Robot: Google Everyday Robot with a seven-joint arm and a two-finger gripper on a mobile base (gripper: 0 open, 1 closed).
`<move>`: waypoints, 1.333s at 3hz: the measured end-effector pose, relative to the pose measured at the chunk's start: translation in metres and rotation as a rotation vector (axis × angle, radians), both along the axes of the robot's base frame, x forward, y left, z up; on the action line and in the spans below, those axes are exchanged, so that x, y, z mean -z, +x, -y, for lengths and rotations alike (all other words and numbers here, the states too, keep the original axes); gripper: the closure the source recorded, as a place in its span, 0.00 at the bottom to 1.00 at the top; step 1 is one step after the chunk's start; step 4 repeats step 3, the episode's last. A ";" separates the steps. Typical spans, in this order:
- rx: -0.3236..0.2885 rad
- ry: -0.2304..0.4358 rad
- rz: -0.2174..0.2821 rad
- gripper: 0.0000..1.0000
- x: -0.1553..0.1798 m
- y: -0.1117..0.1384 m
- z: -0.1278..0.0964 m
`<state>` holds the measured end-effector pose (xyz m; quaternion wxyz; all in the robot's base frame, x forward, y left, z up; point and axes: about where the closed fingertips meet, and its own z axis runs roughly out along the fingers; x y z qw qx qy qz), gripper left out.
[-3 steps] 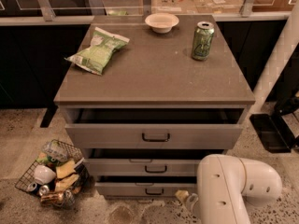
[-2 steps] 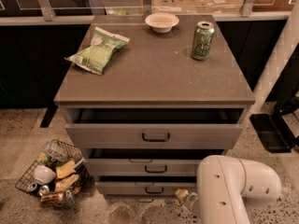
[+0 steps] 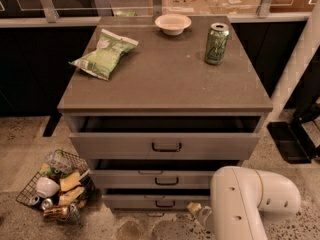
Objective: Close bottom drawer
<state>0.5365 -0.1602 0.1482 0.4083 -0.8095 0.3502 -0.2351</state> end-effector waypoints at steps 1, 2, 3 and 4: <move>-0.002 0.001 0.001 0.38 0.000 0.001 -0.002; -0.003 0.002 0.002 0.15 0.000 0.001 -0.003; -0.004 0.003 0.002 0.00 0.000 0.002 -0.004; -0.004 0.003 0.002 0.00 0.000 0.002 -0.004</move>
Offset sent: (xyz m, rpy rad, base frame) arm 0.0006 0.0012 0.0001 0.0010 -0.0007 0.0012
